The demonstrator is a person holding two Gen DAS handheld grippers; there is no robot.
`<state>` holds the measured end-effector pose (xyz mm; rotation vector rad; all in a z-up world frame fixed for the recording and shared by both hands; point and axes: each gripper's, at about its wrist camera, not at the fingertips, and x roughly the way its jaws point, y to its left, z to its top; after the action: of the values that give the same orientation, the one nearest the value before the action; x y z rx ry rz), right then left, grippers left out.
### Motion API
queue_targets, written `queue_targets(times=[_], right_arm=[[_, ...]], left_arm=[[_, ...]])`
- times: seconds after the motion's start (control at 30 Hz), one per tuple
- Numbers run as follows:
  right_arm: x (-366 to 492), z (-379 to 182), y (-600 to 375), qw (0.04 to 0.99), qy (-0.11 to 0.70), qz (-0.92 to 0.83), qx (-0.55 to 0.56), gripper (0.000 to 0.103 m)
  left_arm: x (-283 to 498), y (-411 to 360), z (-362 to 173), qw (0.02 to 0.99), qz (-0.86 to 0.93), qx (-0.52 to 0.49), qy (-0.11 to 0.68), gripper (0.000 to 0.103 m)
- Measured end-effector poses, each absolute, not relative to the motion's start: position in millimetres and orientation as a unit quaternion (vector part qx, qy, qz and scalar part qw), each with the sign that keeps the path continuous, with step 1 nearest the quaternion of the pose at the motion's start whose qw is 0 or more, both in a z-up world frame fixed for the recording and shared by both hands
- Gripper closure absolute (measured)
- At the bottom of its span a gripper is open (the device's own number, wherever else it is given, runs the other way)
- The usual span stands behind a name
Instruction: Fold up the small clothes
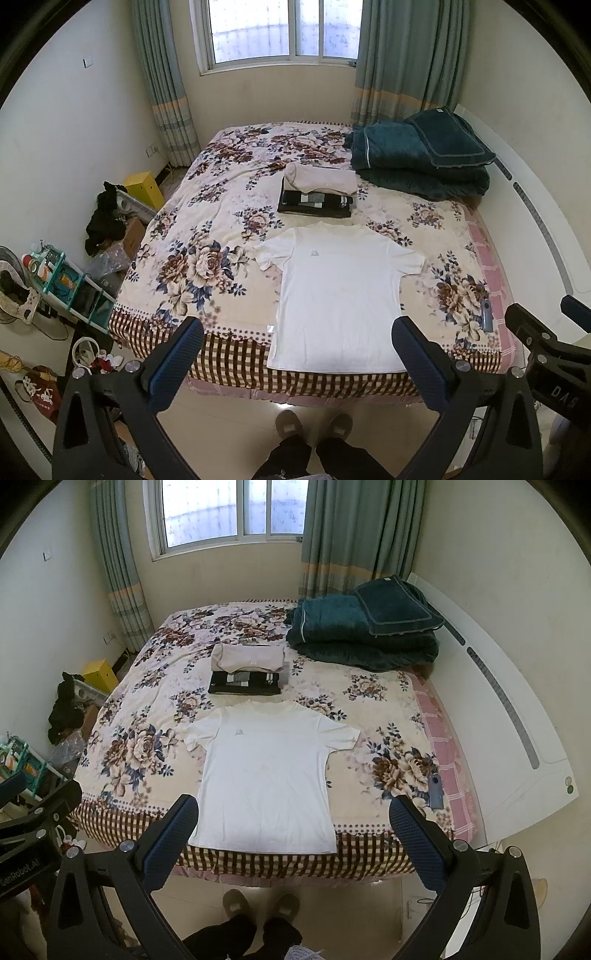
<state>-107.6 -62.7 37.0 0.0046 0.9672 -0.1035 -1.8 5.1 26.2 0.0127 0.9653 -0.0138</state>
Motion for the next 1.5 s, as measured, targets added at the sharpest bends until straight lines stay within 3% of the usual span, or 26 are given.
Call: queue_targets(times=[0.4,1.5], right_arm=[[-96.9,74.2,-74.8,0.887,0.459,-0.048,0.005,0.0],[-89.2,72.9,-71.1,0.893,0.448,-0.046,0.004,0.0]], left_arm=[[-4.8,2.1,34.2,0.893,-0.013,0.006,0.449,0.0],[-5.2,7.4,33.0,0.899,-0.014,0.004,0.439,0.0]])
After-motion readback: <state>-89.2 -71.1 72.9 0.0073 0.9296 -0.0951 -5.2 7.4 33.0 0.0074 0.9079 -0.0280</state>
